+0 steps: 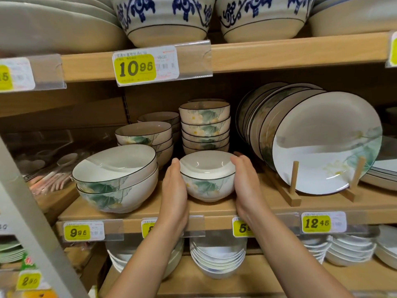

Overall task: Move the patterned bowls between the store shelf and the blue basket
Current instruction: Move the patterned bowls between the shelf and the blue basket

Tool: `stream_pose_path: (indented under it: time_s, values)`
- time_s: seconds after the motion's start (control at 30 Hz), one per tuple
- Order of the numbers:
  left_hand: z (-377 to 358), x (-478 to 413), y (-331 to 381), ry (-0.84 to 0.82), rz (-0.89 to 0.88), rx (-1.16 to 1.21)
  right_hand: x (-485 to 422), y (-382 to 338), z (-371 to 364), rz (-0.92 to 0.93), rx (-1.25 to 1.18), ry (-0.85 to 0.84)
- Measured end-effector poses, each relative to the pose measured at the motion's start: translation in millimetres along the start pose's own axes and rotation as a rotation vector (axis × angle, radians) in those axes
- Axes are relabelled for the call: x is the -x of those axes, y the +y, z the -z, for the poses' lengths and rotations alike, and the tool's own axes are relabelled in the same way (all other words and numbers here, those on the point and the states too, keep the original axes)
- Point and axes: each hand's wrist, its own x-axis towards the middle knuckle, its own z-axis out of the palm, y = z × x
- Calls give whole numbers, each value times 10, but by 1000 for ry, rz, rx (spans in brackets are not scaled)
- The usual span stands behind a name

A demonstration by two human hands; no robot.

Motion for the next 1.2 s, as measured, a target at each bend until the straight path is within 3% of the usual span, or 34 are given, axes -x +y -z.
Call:
stream_pose_path:
  time_s: [0.53,0.67,0.97,1.1,1.2]
  values:
    - [48,-104,-56,-66,-51,135,-37,-35,-62,-121,-27,68]
    - [54,-17,-1,-81,-63,65,65,-143,-76,-144,14,52]
    - [279,864,314,-108,-203,-87,781,-430,79,188,279,157]
    - [486,1381,442,-107,-210,-45,1260,-465,148,223,180,92]
    - [674,1836,447,-86,-129,15,1638,-451,200,146,60,14]
